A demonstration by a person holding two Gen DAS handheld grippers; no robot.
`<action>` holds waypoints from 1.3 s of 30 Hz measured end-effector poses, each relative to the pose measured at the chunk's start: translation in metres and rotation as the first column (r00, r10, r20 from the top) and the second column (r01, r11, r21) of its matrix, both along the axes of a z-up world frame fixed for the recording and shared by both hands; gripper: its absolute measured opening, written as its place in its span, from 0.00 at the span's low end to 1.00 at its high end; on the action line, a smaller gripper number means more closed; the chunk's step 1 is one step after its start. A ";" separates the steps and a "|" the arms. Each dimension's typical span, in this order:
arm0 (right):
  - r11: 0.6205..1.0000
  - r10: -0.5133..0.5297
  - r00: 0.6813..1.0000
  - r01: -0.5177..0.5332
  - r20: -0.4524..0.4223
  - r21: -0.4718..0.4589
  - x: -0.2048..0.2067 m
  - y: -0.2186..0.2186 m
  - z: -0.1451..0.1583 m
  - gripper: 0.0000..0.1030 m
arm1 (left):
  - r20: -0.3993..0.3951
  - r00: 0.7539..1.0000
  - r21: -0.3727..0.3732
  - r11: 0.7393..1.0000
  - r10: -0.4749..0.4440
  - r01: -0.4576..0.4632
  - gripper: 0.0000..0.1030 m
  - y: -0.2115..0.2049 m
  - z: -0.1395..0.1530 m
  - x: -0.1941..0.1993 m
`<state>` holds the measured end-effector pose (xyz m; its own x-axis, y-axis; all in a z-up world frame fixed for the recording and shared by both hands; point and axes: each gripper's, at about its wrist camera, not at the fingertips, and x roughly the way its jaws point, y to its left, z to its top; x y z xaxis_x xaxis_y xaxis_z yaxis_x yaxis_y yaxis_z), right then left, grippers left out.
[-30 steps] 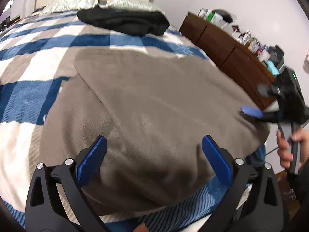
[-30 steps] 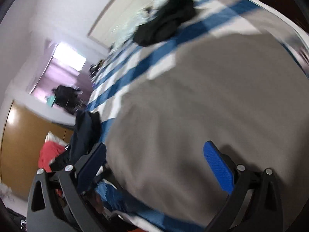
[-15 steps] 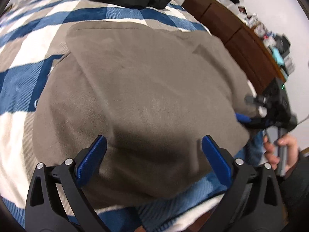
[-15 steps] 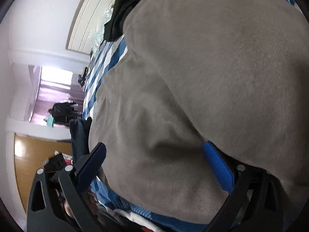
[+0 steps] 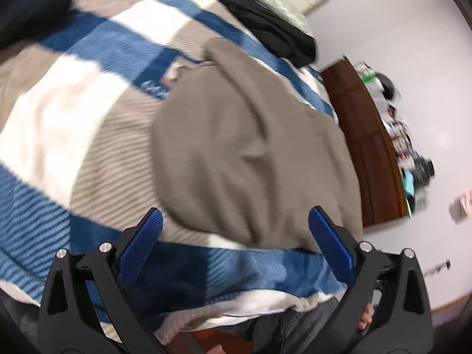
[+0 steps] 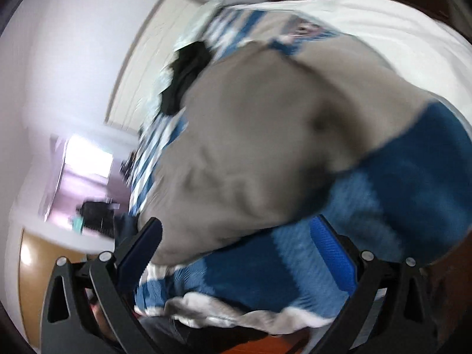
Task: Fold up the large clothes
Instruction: 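Grasp the folded jacket with the left tool while the right tool grasps its other end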
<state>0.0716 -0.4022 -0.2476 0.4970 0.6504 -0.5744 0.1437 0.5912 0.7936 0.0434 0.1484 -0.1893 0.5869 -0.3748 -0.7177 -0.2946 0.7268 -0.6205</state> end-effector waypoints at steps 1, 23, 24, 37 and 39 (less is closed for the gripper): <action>1.000 -0.007 1.000 0.008 -0.015 0.027 0.001 -0.002 -0.006 0.96 | -0.004 1.000 -0.019 1.000 0.015 -0.015 0.94 0.003 -0.006 -0.001; 0.974 -0.066 0.995 0.082 -0.080 0.213 0.089 0.032 -0.046 0.96 | -0.010 0.999 -0.282 0.958 0.053 -0.054 0.94 -0.007 -0.068 0.075; 0.973 -0.076 0.993 0.094 -0.091 0.211 0.091 0.032 -0.046 0.96 | -0.016 0.999 -0.285 0.957 0.047 -0.049 0.94 -0.007 -0.067 0.077; 0.999 0.008 1.000 -0.007 -0.025 0.034 0.116 0.058 0.007 0.29 | -0.003 1.000 -0.215 0.977 -0.013 0.012 0.33 -0.012 -0.031 0.091; 0.999 0.021 1.000 -0.021 -0.019 0.024 0.116 0.059 0.013 0.28 | 0.001 0.999 -0.196 0.980 -0.038 0.038 0.28 -0.014 -0.027 0.093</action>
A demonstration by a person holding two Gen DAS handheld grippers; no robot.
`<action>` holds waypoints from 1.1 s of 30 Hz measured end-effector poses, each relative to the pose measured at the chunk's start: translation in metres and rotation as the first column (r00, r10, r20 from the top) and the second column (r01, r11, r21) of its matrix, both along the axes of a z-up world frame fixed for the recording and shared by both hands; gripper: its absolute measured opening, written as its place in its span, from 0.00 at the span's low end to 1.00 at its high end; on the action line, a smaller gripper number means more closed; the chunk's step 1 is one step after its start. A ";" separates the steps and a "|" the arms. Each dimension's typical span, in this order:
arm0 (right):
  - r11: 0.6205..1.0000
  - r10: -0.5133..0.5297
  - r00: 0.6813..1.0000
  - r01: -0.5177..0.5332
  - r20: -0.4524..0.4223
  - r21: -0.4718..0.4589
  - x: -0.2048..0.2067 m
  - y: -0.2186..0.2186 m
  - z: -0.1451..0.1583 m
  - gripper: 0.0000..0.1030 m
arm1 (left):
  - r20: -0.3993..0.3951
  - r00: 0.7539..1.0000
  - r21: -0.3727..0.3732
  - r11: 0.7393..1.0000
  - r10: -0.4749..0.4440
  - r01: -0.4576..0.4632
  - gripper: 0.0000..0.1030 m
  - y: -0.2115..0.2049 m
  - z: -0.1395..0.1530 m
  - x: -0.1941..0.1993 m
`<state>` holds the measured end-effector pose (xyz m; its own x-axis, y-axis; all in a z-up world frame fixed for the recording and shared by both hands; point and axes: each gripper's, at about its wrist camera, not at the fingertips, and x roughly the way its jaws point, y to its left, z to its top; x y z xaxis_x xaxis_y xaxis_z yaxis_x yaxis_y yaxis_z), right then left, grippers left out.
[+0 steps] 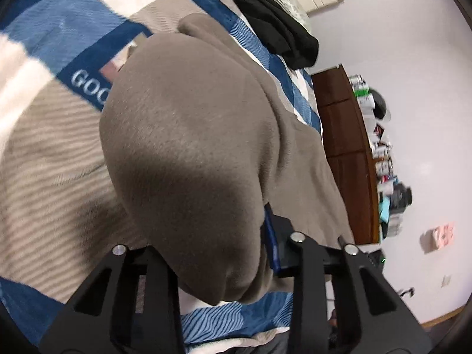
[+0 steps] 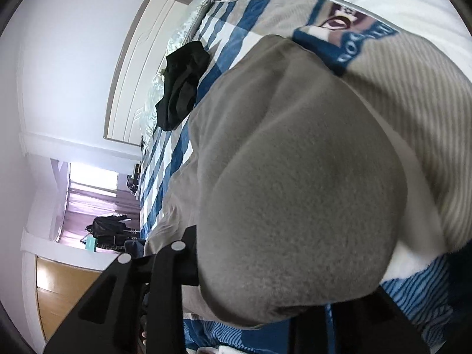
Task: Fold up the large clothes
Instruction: 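Grasp the folded jacket with the left tool while the right tool grasps its other end, then lift the folded jacket with both tools and carry it toward the bed edge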
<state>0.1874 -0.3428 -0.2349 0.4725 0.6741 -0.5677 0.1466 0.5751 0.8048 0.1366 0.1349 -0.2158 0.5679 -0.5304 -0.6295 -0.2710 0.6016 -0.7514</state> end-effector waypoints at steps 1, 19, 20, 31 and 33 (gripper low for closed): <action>1.000 0.004 1.000 -0.004 0.009 0.004 -0.001 0.000 0.003 0.26 | 0.005 1.000 0.001 1.000 -0.007 0.007 0.26 0.000 0.003 0.000; 0.992 0.122 0.963 -0.126 0.241 0.000 0.005 0.034 0.152 0.22 | 0.227 0.973 0.026 0.999 -0.048 0.044 0.09 0.002 0.137 -0.004; 0.991 0.129 0.961 -0.130 0.244 -0.012 0.005 0.037 0.158 0.22 | 0.212 0.976 0.043 0.998 -0.048 0.040 0.09 0.004 0.138 -0.003; 0.990 0.138 0.984 -0.136 0.109 -0.034 -0.020 0.025 0.090 0.22 | -0.007 1.000 0.006 1.000 -0.002 0.002 0.25 0.014 0.035 -0.024; 0.990 0.143 0.985 -0.141 0.100 -0.028 -0.026 0.021 0.081 0.22 | -0.010 1.000 -0.002 1.000 0.008 -0.008 0.59 0.013 0.025 -0.028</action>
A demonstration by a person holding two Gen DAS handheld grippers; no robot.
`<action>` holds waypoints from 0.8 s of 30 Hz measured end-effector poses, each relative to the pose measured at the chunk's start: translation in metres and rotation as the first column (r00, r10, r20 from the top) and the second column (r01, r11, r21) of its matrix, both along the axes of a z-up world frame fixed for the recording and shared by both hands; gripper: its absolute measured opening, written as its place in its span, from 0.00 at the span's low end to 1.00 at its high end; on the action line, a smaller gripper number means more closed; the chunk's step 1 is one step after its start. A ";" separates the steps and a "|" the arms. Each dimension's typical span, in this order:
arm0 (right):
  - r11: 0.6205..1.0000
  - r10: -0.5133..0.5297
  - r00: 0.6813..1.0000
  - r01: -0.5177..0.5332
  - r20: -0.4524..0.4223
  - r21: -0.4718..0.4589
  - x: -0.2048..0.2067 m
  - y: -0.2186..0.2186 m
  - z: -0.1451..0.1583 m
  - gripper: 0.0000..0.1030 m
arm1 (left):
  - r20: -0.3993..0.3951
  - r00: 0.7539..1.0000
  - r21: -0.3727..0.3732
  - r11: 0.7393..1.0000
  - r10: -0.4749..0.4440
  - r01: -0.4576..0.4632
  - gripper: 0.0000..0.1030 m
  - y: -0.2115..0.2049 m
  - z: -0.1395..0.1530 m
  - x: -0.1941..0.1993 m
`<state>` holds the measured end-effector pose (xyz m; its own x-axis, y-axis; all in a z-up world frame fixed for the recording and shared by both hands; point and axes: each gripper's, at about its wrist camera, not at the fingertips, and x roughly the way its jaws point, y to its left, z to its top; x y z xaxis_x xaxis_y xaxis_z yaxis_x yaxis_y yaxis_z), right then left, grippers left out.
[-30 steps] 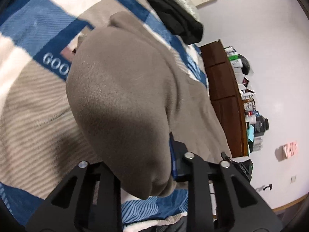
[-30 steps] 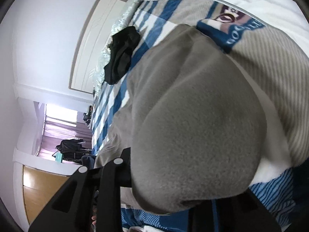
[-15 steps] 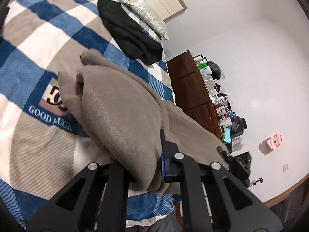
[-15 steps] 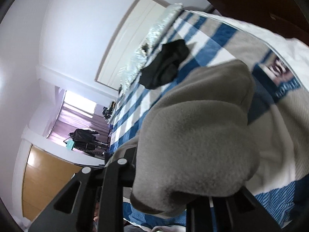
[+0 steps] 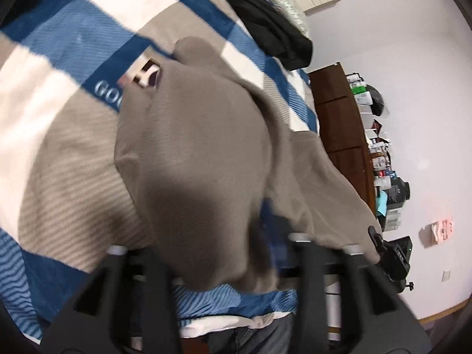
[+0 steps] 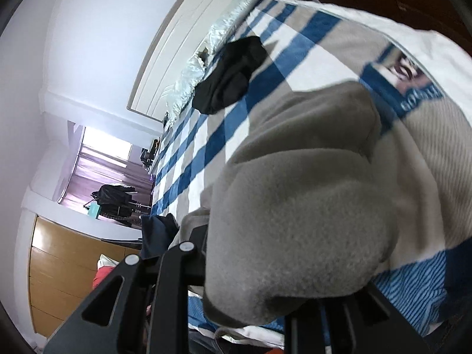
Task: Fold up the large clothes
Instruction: 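Lift the folded jacket with both tools and carry it toward the bed edge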
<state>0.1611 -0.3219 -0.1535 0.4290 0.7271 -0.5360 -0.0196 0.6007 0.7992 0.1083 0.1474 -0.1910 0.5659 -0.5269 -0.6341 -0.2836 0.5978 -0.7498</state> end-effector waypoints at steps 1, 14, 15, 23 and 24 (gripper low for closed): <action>1.000 0.000 1.000 0.000 -0.001 0.002 -0.002 -0.001 0.000 0.22 | 0.007 1.000 -0.016 1.000 0.003 -0.003 0.67 -0.001 -0.003 -0.002; 0.999 0.024 1.000 -0.024 0.008 0.030 -0.007 0.000 -0.003 0.22 | -0.066 0.997 -0.056 0.998 0.029 -0.033 0.18 -0.010 -0.040 0.009; 0.999 0.026 1.000 -0.026 0.016 0.026 -0.007 0.001 0.001 0.22 | -0.035 0.999 -0.042 0.999 0.007 -0.009 0.16 -0.012 -0.033 0.010; 0.994 0.032 0.991 -0.045 0.126 0.098 0.007 0.012 0.060 0.21 | 0.195 0.981 -0.052 0.998 -0.008 0.019 0.10 -0.007 0.050 0.010; 0.993 0.035 0.989 -0.051 0.144 0.109 0.010 0.015 0.072 0.21 | 0.221 0.975 -0.053 0.999 -0.002 0.014 0.09 -0.004 0.064 0.012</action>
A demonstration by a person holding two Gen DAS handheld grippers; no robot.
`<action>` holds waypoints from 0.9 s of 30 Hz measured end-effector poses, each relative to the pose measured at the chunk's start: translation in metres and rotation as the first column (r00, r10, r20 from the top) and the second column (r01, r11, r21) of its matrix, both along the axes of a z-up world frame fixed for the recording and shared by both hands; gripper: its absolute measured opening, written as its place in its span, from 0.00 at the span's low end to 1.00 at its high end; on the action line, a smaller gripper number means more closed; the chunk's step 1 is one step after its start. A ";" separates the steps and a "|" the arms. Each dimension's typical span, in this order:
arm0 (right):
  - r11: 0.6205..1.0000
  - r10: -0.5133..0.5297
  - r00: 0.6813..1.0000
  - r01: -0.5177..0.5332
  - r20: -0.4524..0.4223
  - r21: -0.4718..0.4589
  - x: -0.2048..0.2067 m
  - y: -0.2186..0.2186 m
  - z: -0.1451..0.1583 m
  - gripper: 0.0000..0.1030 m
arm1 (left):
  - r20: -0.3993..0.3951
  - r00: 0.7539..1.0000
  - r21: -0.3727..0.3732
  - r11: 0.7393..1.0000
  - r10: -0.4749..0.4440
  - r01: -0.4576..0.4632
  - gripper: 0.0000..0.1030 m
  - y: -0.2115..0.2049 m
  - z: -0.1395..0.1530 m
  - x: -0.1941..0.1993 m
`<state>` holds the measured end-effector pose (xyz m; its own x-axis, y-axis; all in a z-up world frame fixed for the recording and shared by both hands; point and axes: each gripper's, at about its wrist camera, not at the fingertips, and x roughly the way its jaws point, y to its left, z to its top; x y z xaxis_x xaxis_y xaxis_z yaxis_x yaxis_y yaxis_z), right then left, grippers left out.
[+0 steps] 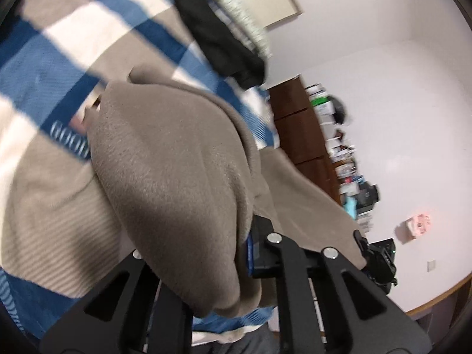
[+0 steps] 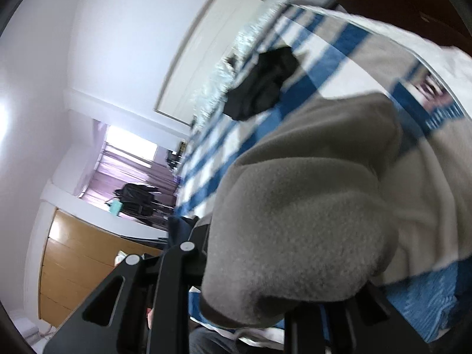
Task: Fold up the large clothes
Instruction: 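Lift the folded jacket with both tools and carry it toward the bed edge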
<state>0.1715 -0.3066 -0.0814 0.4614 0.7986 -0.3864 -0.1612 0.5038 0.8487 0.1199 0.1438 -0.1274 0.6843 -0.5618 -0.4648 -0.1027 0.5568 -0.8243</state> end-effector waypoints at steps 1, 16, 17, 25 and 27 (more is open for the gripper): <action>1.000 0.007 1.000 -0.008 0.021 0.012 0.003 0.004 0.014 0.21 | 0.024 1.000 -0.009 1.000 0.006 -0.006 0.09 0.004 0.013 0.002; 0.980 0.198 0.958 -0.200 0.206 -0.011 0.034 0.162 0.171 0.20 | 0.237 0.963 -0.037 0.992 0.129 -0.124 0.08 0.127 0.150 -0.019; 0.975 0.219 0.953 -0.222 0.209 -0.009 0.036 0.179 0.176 0.20 | 0.245 0.959 -0.027 0.990 0.142 -0.140 0.08 0.144 0.160 -0.025; 0.897 0.427 0.861 -0.441 0.276 -0.013 0.056 0.400 0.234 0.20 | 0.330 0.882 0.044 0.929 0.335 -0.369 0.08 0.309 0.243 -0.105; 0.870 0.475 0.827 -0.493 0.300 -0.016 0.054 0.457 0.249 0.20 | 0.348 0.856 0.079 0.898 0.383 -0.434 0.08 0.349 0.264 -0.129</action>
